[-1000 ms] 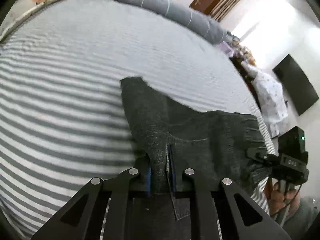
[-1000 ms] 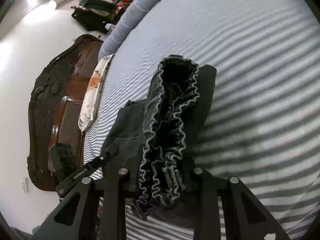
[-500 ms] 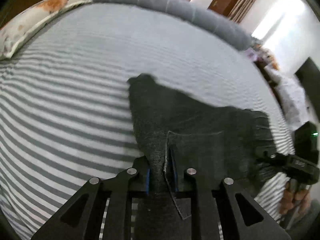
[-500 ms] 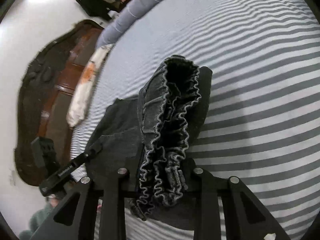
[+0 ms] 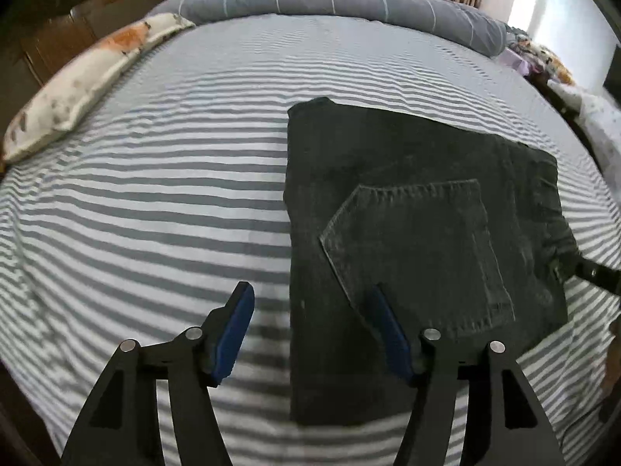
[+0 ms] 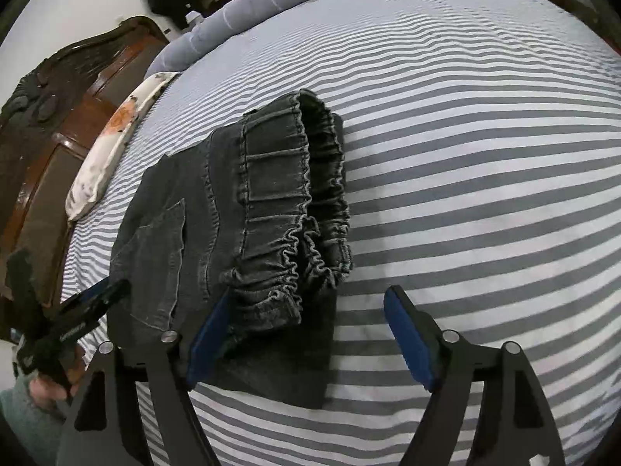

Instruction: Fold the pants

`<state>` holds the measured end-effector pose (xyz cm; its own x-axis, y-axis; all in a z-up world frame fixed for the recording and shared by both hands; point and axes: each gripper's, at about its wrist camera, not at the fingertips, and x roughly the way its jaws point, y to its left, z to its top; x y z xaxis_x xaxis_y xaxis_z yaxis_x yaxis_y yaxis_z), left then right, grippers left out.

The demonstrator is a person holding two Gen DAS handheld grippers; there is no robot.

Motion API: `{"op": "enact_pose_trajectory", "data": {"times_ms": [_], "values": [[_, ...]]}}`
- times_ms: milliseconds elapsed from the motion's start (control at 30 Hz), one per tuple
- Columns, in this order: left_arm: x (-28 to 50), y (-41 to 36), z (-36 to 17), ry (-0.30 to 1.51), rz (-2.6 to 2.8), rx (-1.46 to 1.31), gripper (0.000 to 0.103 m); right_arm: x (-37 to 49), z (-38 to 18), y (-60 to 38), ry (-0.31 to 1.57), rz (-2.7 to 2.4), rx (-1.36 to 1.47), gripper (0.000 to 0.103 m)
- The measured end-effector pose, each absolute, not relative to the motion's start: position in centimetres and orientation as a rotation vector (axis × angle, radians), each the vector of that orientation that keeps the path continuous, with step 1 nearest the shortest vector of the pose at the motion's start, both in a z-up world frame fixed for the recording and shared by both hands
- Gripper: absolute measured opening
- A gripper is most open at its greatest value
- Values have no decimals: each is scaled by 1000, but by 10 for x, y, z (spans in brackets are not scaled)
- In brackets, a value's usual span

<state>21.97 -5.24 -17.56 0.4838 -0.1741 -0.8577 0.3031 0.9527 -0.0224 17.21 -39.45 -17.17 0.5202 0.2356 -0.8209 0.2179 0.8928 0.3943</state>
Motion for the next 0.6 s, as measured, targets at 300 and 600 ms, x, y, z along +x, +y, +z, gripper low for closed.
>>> {"op": "enact_pose_trajectory", "data": {"times_ms": [300,600], "values": [[169,-75,-125,944,-246,174,78,143,-105,-348,928,-97,250,88],[116,-81,-93,820,-216,234,79,99,-71,-311,863,-115,191,99]]}}
